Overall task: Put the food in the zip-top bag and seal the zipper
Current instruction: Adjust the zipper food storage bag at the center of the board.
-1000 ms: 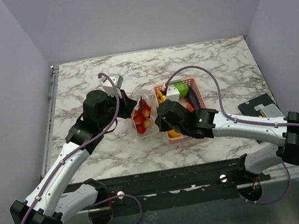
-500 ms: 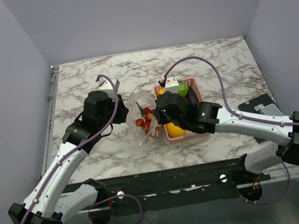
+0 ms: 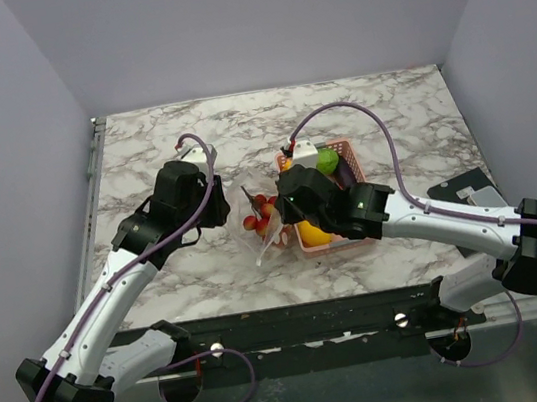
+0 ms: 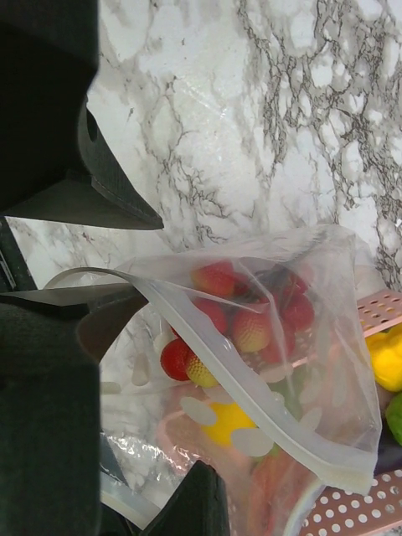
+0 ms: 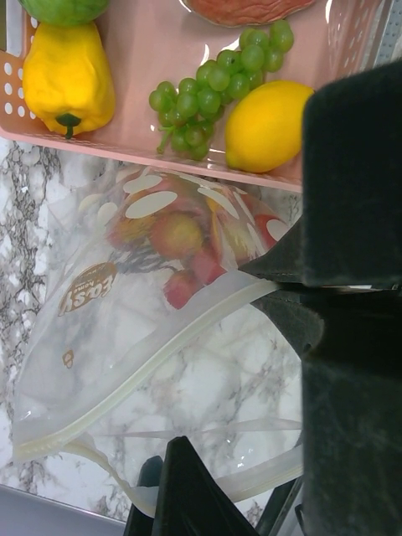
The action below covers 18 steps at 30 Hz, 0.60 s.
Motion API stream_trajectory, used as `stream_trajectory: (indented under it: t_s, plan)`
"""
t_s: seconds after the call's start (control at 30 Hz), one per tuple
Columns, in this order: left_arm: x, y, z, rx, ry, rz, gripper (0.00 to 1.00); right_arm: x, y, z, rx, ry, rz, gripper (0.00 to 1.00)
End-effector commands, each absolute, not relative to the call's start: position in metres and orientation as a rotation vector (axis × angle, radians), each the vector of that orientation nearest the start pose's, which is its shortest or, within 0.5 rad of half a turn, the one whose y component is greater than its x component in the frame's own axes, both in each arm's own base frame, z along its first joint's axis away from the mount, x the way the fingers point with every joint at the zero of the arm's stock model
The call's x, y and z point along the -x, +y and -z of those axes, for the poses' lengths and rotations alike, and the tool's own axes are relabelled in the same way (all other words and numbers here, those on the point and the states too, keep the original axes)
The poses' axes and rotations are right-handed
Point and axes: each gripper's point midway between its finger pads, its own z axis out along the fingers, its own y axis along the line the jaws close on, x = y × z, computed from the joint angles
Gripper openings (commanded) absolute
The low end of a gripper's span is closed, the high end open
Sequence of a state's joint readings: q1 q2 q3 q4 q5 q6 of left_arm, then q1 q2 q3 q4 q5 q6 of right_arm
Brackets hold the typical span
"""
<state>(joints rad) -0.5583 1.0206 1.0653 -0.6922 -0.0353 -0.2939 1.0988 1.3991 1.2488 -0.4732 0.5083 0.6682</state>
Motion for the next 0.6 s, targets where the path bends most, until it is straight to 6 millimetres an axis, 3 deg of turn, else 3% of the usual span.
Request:
stream_trajectory:
  t_s: [0.0,0.3,0.57]
  plan:
    - [-0.24,-0.158,-0.226,-0.255,2.296,0.427,0.34,-0.241,0.328,-0.229,0.186,2.134,-0.445,0.01]
    - [-0.22,-0.172,-0.223,-0.245,2.323,0.582,0.35,-0.243,0.329,-0.228,0.178,2.125,-0.45,0.01]
    - [-0.213,-0.18,-0.221,-0.216,2.327,0.665,0.44,-0.241,0.331,-0.224,0.175,2.131,-0.473,0.01]
